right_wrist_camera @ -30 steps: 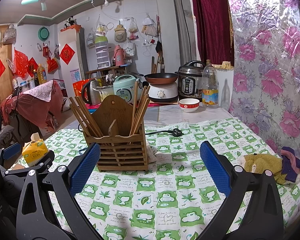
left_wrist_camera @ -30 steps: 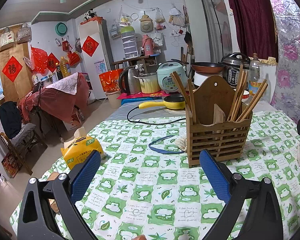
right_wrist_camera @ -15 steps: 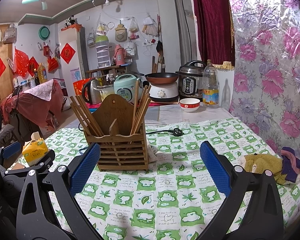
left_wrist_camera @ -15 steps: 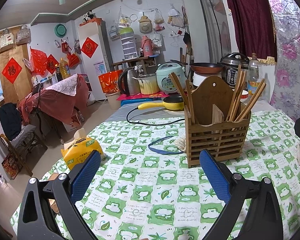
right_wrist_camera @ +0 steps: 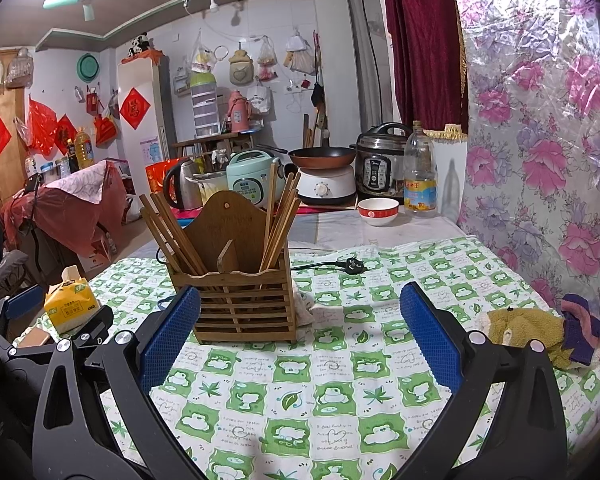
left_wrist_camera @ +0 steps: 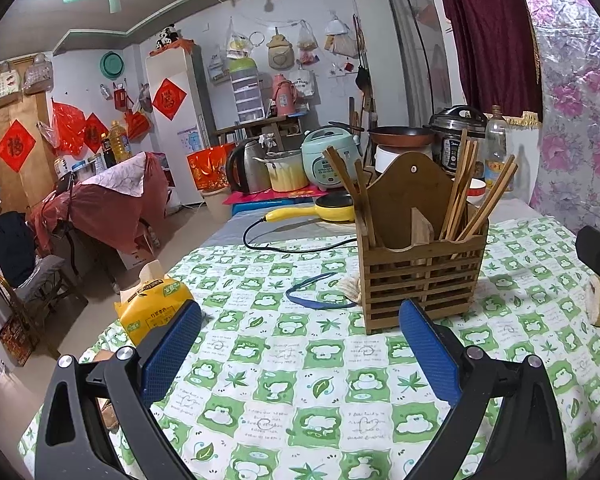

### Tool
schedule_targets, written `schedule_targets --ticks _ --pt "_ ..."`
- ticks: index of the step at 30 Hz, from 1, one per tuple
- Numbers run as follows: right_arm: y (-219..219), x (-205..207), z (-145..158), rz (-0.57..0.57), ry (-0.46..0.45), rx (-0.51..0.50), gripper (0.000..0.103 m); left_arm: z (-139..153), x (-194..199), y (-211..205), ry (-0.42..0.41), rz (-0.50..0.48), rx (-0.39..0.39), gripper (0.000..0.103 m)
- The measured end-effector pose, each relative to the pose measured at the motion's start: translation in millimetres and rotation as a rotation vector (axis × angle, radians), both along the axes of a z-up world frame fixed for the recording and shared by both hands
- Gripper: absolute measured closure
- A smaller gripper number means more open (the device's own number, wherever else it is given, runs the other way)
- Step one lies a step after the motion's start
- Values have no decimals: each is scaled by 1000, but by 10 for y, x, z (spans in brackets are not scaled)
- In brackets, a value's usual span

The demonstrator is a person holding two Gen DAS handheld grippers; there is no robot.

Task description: Organize utensils

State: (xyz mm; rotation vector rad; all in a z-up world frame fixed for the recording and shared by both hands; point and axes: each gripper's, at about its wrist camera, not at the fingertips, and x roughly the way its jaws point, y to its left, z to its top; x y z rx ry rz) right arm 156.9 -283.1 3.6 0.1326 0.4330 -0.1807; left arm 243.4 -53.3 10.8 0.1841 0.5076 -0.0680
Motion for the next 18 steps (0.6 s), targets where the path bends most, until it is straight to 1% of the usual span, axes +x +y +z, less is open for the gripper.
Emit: schedule_targets --ticks 18 --pt "-5 1 -2 0 0 0 6 5 26 -29 5 15 2 6"
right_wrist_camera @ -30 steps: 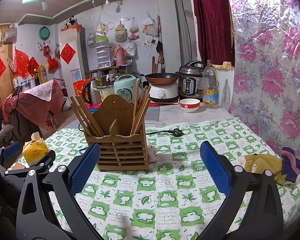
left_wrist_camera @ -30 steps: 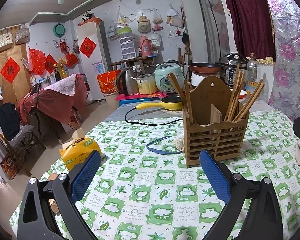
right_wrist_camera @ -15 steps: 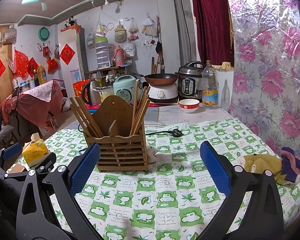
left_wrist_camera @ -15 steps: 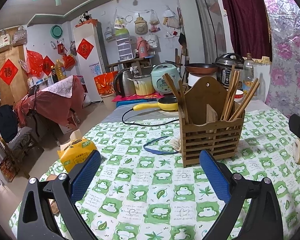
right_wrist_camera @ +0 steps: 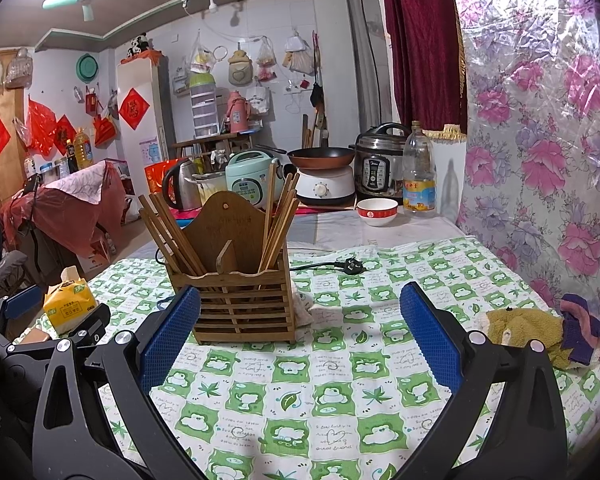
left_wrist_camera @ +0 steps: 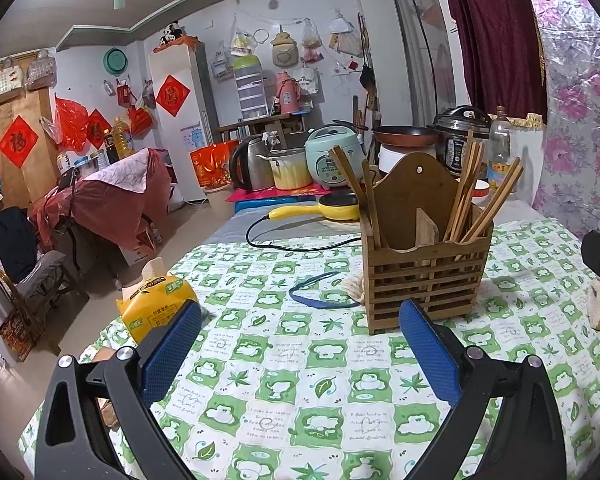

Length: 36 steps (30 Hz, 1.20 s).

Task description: Organize utensils

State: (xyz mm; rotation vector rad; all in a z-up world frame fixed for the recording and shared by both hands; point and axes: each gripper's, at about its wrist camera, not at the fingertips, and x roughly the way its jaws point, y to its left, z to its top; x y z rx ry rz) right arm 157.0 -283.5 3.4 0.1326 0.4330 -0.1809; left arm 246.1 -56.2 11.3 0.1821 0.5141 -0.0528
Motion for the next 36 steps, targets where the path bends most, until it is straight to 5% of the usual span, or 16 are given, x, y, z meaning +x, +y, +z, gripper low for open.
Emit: schedule_targets --ticks 36 --pt "-1 0 -1 0 2 -2 6 -14 21 -3 12 8 -4 6"
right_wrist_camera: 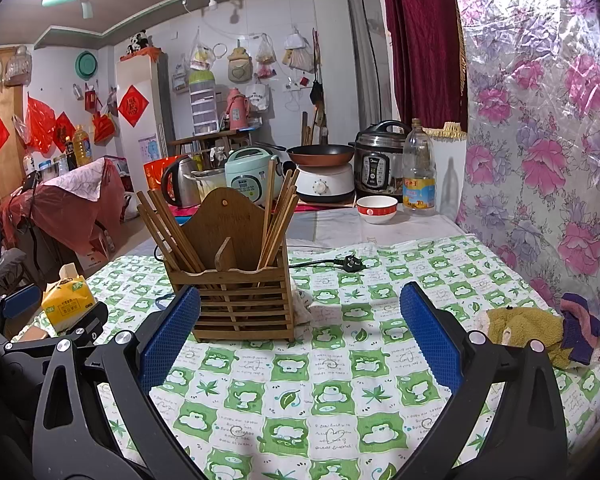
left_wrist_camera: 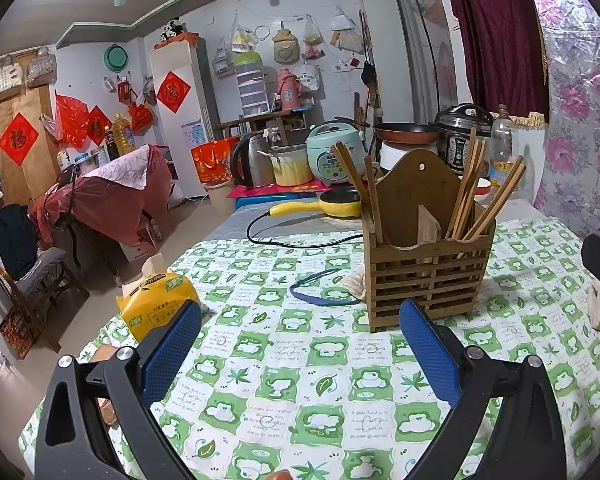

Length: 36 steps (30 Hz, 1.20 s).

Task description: Organize utensils

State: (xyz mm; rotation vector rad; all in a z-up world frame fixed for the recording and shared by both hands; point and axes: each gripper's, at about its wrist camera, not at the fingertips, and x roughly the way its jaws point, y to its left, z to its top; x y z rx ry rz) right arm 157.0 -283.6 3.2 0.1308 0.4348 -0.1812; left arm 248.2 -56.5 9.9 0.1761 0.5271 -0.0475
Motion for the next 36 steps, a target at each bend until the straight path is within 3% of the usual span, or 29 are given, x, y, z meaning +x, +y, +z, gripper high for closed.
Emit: schedule_targets --ticks 36 --pt "-10 -18 -16 1 6 -3 6 4 30 -8 23 -13 -5 6"
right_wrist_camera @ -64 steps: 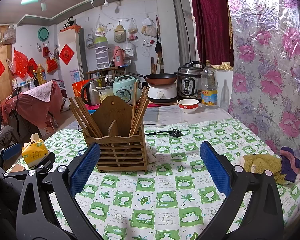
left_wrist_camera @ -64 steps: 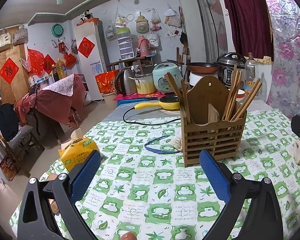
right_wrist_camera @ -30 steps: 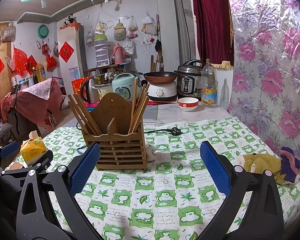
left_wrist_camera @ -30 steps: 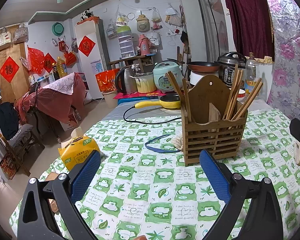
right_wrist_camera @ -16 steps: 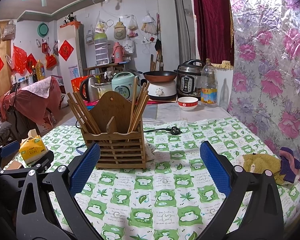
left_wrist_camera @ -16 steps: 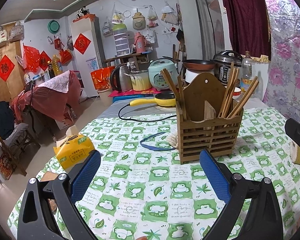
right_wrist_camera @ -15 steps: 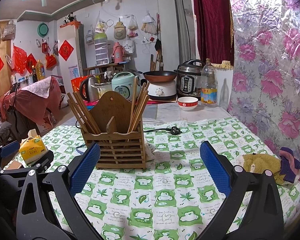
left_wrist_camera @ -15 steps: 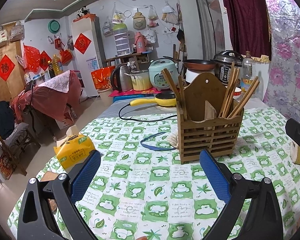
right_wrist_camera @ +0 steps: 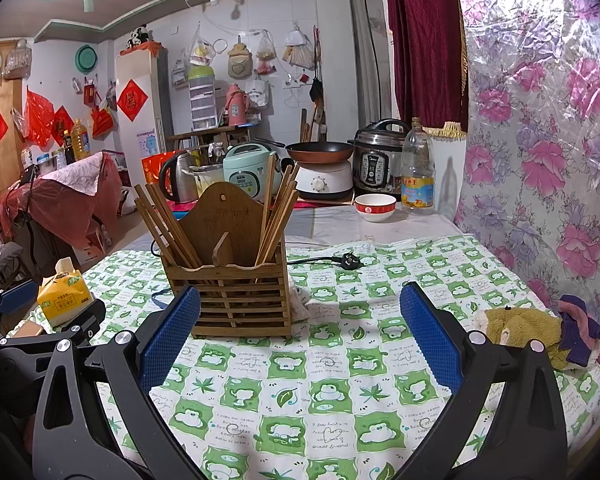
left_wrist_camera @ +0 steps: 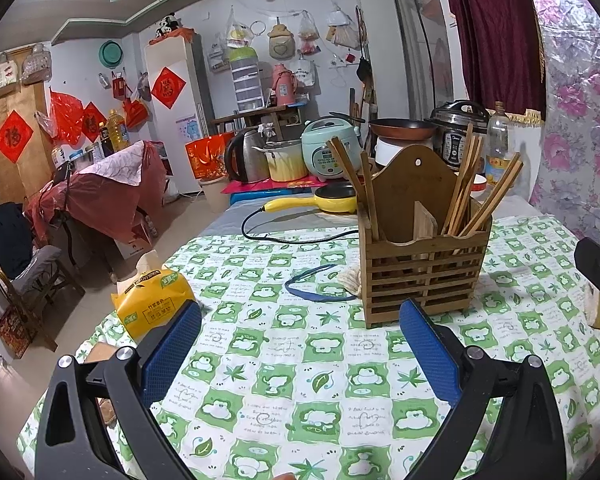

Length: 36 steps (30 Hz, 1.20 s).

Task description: Organize utensils

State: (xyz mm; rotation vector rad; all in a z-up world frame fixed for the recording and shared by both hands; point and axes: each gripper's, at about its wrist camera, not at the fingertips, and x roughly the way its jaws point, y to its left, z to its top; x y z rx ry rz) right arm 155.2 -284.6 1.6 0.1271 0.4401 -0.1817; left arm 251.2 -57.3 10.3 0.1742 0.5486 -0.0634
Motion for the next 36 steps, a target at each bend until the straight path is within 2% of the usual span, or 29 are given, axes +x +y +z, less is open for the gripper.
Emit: schedule_targets --ticks 16,25,36 --pt "13 6 3 0 1 -2 6 2 0 -12 5 -8 0 6" --pt "18 11 2 0 2 -2 6 -24 9 -37 45 -43 -24 6" --pt "19 14 4 0 2 -2 6 -9 -27 -34 23 -18 -10 6"
